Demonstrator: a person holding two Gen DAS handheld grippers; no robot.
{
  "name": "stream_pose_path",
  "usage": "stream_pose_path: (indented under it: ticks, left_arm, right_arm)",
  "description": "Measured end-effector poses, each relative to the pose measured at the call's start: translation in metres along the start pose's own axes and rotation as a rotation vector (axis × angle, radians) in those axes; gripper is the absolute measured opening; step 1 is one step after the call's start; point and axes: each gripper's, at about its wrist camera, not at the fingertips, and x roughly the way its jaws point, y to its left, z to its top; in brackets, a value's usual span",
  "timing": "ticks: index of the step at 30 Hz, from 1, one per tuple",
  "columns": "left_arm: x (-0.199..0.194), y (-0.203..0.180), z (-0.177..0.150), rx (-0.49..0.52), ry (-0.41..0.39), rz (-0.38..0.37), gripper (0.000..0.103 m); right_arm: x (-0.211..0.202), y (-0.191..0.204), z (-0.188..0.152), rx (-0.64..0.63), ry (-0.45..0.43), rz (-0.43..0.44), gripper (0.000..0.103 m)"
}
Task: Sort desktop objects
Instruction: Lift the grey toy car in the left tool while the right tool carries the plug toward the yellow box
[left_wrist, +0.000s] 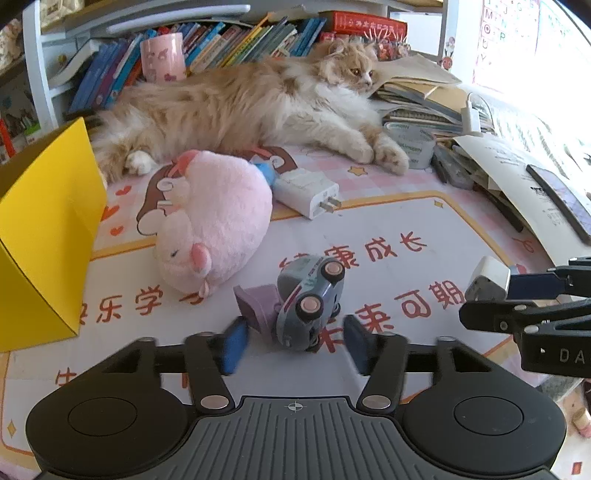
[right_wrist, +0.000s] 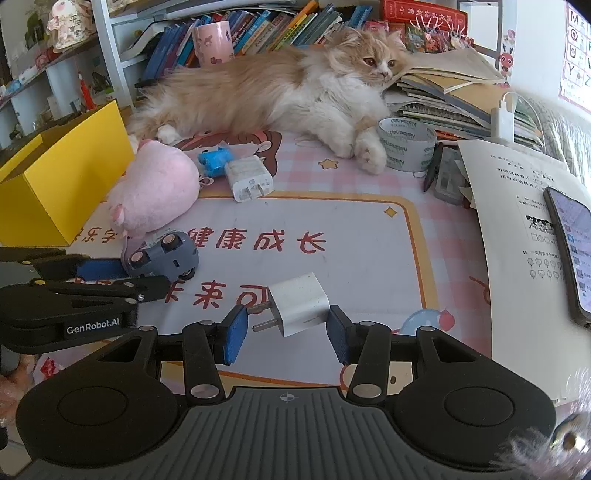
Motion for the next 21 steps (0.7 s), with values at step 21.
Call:
stream_pose_path:
  ticks: [21]
  left_arm:
    - [0.035,-0.01,0.018,0.057,0.012,-0.026,0.048]
  right_arm:
    - [0.007,-0.006,-0.001,-0.016,0.041,0.009,0.044]
